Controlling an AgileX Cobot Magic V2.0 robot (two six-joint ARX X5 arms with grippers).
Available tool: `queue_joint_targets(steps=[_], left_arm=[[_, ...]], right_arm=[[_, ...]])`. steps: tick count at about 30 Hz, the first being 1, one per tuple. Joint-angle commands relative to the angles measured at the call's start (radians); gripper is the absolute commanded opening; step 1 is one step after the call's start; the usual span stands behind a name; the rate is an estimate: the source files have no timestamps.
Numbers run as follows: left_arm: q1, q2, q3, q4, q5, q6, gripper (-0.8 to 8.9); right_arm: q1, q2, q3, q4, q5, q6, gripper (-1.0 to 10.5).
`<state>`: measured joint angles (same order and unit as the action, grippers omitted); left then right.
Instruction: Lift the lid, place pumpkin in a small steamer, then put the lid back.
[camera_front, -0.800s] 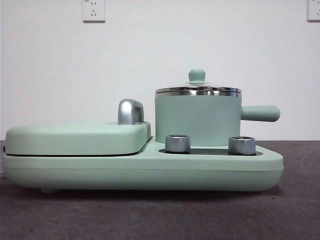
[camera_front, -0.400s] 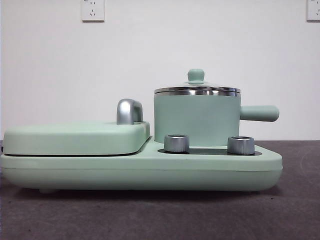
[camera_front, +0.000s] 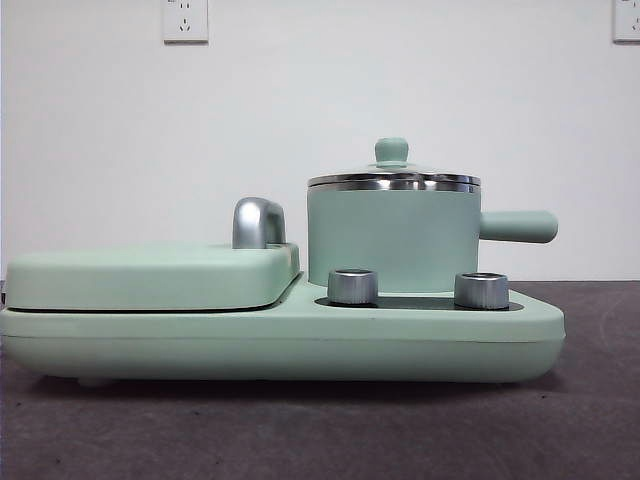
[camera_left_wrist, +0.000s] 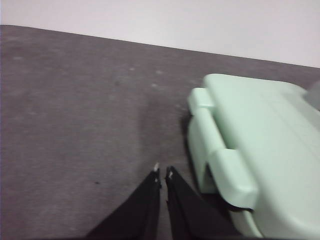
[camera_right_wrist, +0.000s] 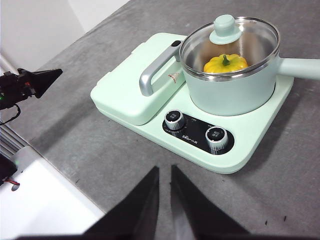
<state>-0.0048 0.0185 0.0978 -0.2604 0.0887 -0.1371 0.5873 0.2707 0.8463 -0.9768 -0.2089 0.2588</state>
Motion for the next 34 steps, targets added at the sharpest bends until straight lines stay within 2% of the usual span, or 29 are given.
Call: queue_joint_targets(steps=[1, 9, 12, 34], left_arm=[[0.001, -0.008, -0.01, 0.014, -0.047, 0.015, 0.24], [0.001, -0.015, -0.067, 0.025, -0.068, 0.019, 0.24], [0.001, -0.015, -0.086, 0.075, -0.068, 0.024, 0.24], [0.0, -0.015, -0.085, 0.074, -0.068, 0.024, 0.24]], right_arm=[[0.006, 0.001, 0.006, 0.011, 0.0, -0.009, 0.3], [0.006, 0.001, 0.006, 0.011, 0.0, -0.009, 0.3], [0.006, 0.001, 0.006, 0.011, 0.0, -0.009, 0.3], [0.006, 0.001, 0.006, 0.011, 0.0, -0.009, 0.3]])
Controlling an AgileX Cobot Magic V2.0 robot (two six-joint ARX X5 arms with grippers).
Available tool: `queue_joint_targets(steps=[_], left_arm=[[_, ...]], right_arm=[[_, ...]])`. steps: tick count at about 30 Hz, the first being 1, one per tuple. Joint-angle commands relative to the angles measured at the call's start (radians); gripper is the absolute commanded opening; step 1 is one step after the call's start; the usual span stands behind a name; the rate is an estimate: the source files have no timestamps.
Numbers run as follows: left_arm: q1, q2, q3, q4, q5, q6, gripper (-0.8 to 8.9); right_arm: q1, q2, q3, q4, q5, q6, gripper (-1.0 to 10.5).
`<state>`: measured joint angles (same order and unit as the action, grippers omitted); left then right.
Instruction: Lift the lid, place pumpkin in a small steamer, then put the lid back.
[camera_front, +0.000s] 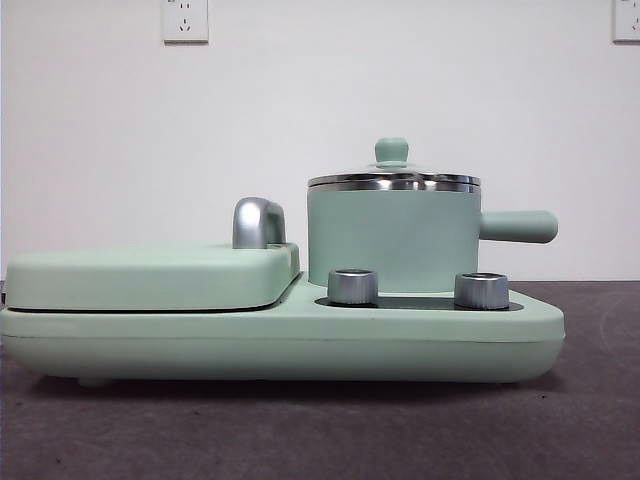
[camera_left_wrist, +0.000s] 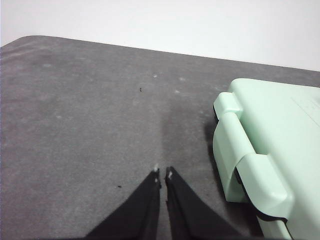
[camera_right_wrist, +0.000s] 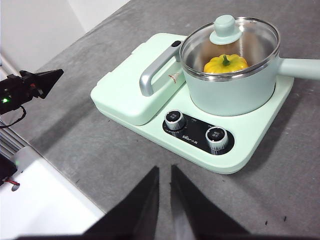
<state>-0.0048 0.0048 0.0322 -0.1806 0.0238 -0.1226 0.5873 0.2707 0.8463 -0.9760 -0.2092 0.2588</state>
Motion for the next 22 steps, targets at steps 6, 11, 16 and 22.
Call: queue_joint_targets(steps=[6, 11, 16, 22], left_arm=[[0.0, -0.002, -0.019, -0.006, -0.003, 0.009, 0.24], [0.0, -0.002, -0.019, -0.006, -0.003, 0.009, 0.24], [0.0, -0.002, -0.019, -0.006, -0.003, 0.009, 0.24], [0.0, -0.002, -0.019, -0.006, -0.003, 0.009, 0.24]], right_arm=[[-0.05, -0.004, -0.002, 0.016, 0.019, -0.01, 0.3], [-0.252, -0.04, -0.098, 0.135, 0.016, -0.009, 0.3], [-0.425, -0.142, -0.339, 0.467, 0.019, -0.011, 0.3], [-0.553, -0.237, -0.571, 0.748, 0.039, -0.023, 0.3]])
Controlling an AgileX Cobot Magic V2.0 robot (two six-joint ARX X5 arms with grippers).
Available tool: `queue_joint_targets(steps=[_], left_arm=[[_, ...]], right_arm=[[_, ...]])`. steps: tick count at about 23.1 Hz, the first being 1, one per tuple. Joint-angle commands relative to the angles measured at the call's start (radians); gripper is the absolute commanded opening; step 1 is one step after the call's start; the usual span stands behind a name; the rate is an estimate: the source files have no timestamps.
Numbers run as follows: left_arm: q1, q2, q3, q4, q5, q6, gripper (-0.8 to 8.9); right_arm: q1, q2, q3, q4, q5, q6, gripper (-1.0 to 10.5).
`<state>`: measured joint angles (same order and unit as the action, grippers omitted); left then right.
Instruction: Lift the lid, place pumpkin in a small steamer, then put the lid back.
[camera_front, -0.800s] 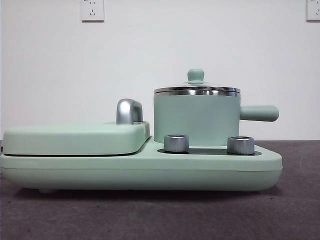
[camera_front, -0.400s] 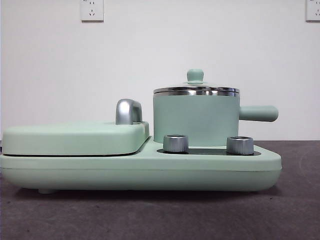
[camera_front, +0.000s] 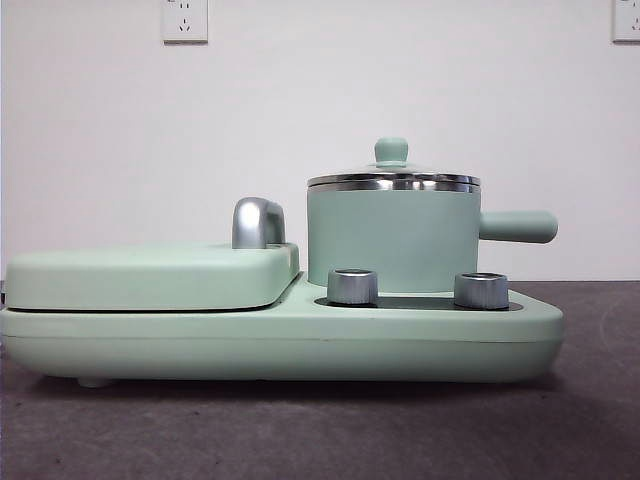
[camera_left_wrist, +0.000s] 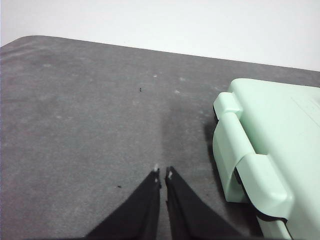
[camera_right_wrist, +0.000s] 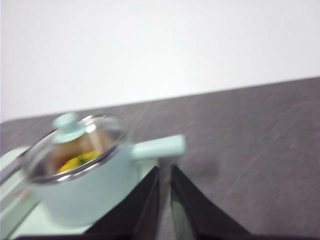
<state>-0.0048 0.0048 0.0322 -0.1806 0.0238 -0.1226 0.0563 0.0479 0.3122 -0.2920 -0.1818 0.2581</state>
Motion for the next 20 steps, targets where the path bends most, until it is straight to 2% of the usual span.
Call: queue_joint_targets(steps=[1, 8, 11, 15, 17, 20], left_arm=[[0.0, -0.002, -0.019, -0.006, -0.003, 0.009, 0.24], [0.0, -0.002, -0.019, -0.006, -0.003, 0.009, 0.24], [0.0, -0.002, -0.019, -0.006, -0.003, 0.009, 0.24], [0.0, -0.002, -0.019, -0.006, -0.003, 0.009, 0.24], [0.0, -0.002, -0.019, -0.006, -0.003, 0.009, 0.24], [0.0, -0.002, -0.019, -0.006, -0.003, 0.009, 0.24]], right_arm=[[-0.037, -0.019, -0.06, 0.082, 0.032, -0.04, 0.3], [-0.075, -0.027, -0.149, 0.132, 0.254, -0.089, 0.3], [-0.075, -0.027, -0.151, 0.134, 0.306, -0.115, 0.3], [-0.075, -0.027, -0.153, 0.133, 0.296, -0.22, 0.2], [-0.075, -0.027, -0.159, 0.131, 0.255, -0.29, 0.2], [-0.075, -0.027, -0.174, 0.126, 0.211, -0.354, 0.2]])
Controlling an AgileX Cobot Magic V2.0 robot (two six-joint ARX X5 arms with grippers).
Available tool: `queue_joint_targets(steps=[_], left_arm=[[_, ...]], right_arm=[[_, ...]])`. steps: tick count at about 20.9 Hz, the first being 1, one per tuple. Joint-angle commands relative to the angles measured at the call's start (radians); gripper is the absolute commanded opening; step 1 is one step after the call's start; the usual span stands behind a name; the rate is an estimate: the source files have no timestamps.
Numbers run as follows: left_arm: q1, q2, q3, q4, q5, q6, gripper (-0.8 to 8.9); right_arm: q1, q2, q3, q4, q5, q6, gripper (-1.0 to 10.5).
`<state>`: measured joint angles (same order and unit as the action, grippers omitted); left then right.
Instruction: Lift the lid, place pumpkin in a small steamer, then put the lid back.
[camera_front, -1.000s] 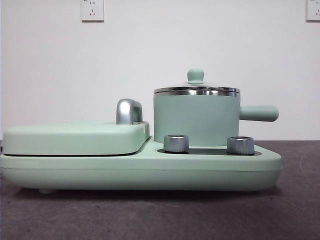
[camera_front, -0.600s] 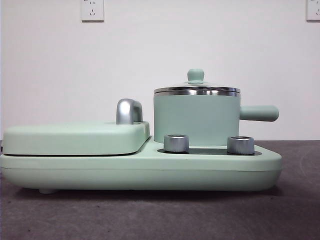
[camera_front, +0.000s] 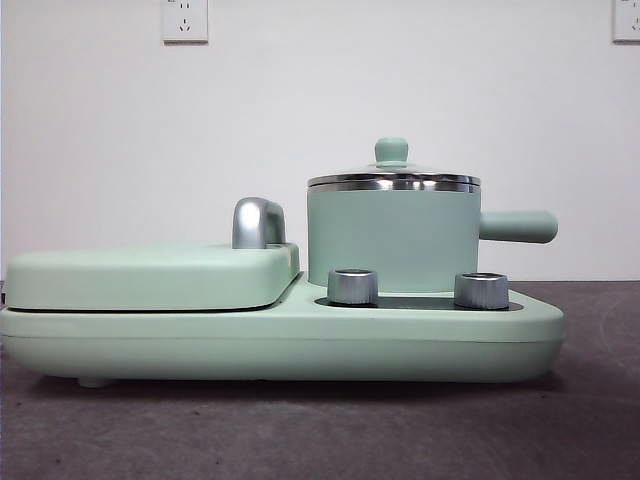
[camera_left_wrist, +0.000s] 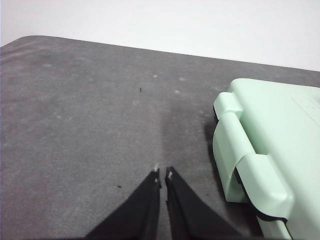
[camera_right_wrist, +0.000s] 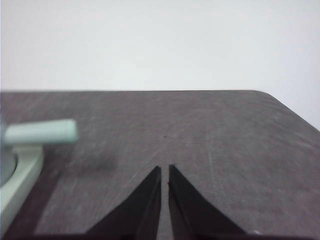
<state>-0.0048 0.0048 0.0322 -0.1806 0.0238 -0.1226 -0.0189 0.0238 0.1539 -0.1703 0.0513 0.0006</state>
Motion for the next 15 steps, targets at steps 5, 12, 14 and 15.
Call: queue_joint_targets(steps=[5, 12, 14, 15], left_arm=[[0.0, -0.002, -0.019, -0.006, -0.003, 0.009, 0.24], [0.0, -0.002, -0.019, -0.006, -0.003, 0.009, 0.24], [0.0, -0.002, -0.019, -0.006, -0.003, 0.009, 0.24], [0.0, -0.002, -0.019, -0.006, -0.003, 0.009, 0.24]], right_arm=[[0.0, -0.003, -0.066, 0.01, -0.037, -0.086, 0.2], [0.001, -0.011, -0.143, 0.01, -0.032, -0.086, 0.2], [0.001, -0.02, -0.143, -0.006, -0.032, -0.087, 0.2], [0.001, -0.02, -0.143, -0.001, -0.032, -0.087, 0.2]])
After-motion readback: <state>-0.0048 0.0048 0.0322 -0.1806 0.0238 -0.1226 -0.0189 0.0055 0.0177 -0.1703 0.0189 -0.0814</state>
